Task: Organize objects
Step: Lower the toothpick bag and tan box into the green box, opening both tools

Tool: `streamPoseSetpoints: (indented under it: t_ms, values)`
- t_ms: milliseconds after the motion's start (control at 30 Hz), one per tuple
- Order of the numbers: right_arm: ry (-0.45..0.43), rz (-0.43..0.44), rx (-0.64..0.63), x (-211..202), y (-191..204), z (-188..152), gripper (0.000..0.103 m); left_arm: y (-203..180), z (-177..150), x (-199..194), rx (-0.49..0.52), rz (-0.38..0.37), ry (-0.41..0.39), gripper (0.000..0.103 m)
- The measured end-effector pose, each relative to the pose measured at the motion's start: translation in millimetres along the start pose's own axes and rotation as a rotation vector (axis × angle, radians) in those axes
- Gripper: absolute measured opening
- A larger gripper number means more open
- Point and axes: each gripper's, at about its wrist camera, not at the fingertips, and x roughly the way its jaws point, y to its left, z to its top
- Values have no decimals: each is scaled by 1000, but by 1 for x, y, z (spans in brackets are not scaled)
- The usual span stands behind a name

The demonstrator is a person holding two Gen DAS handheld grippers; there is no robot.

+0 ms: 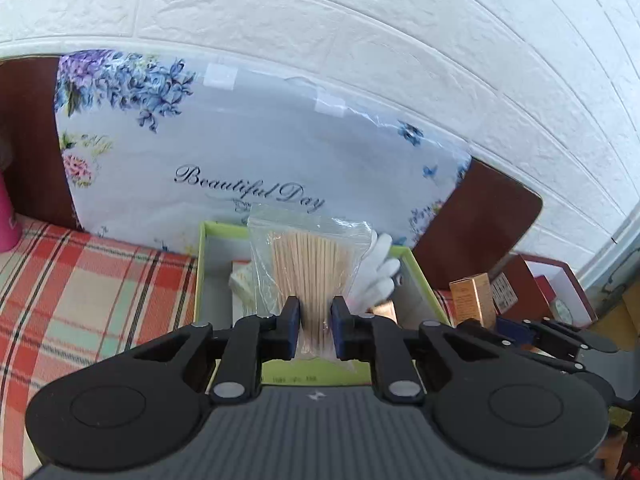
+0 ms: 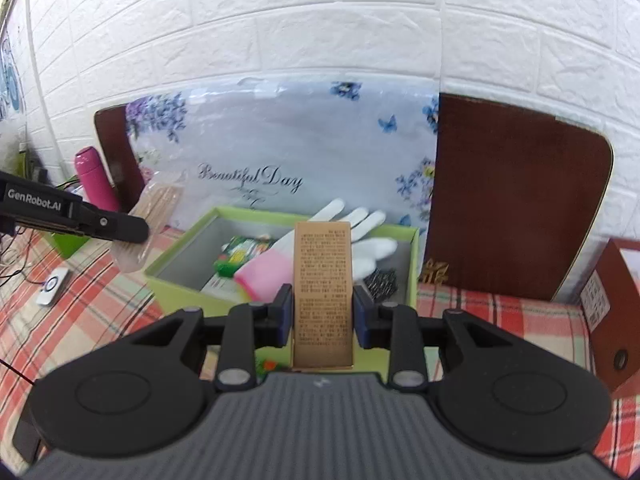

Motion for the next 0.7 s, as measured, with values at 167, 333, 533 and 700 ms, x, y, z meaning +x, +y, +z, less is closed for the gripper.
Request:
streamPoseSetpoints:
  t_ms: [167,333,533,700]
  values:
    - [-11,-29,-10,28,-15,18,30,8,18,32,-2,19,23,16]
    - [19,-73,-15,67,-28,18,36,15,18,66,23,-10,43,52]
    - [58,-104,-9,83,-32,-5,86,24,-8,73,-47,43,58,83]
    - [48,-129,8,62,-29,-23,102,23,-32,47,-42,54,61,83]
